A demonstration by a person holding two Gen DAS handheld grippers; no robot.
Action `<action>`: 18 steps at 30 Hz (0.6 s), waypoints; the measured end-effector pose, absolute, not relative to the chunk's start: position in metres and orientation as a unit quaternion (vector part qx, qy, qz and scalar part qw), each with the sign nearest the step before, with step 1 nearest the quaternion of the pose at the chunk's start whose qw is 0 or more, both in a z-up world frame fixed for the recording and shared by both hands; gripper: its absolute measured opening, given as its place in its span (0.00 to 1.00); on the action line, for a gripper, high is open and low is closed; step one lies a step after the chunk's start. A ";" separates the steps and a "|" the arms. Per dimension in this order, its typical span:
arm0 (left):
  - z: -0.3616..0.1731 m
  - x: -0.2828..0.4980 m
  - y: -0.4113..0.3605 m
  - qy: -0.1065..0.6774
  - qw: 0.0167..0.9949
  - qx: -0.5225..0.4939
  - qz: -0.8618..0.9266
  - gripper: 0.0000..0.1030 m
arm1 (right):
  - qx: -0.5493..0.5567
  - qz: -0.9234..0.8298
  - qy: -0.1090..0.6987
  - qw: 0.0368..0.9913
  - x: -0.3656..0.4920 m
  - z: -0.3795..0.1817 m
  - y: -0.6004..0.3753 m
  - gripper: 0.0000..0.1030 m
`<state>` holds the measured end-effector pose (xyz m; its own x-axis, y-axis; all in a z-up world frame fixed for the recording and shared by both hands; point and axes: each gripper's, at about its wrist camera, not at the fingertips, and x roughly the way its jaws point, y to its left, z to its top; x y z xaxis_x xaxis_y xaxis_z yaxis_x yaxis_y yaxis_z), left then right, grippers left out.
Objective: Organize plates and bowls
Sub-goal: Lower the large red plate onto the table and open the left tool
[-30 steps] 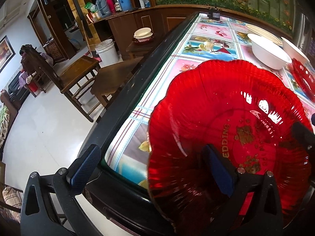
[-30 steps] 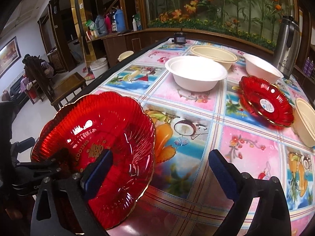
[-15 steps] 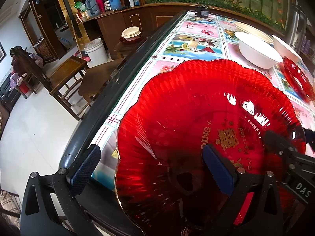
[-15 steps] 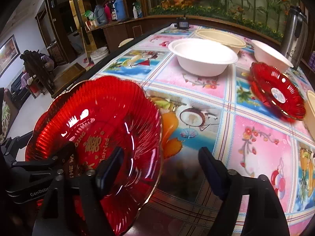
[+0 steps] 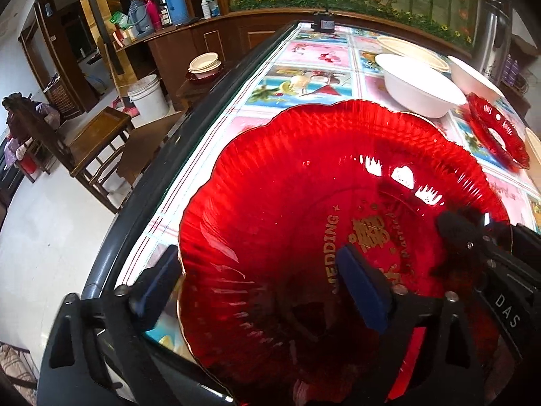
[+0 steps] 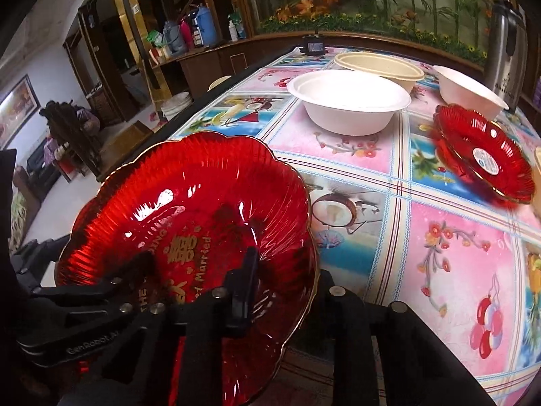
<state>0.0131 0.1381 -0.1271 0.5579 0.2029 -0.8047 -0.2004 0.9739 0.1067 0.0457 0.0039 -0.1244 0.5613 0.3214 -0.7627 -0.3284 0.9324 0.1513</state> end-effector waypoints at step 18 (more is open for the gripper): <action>-0.120 0.037 0.129 0.457 0.883 -0.009 0.107 0.63 | 0.040 0.168 0.422 0.890 0.055 -0.116 -0.017 0.15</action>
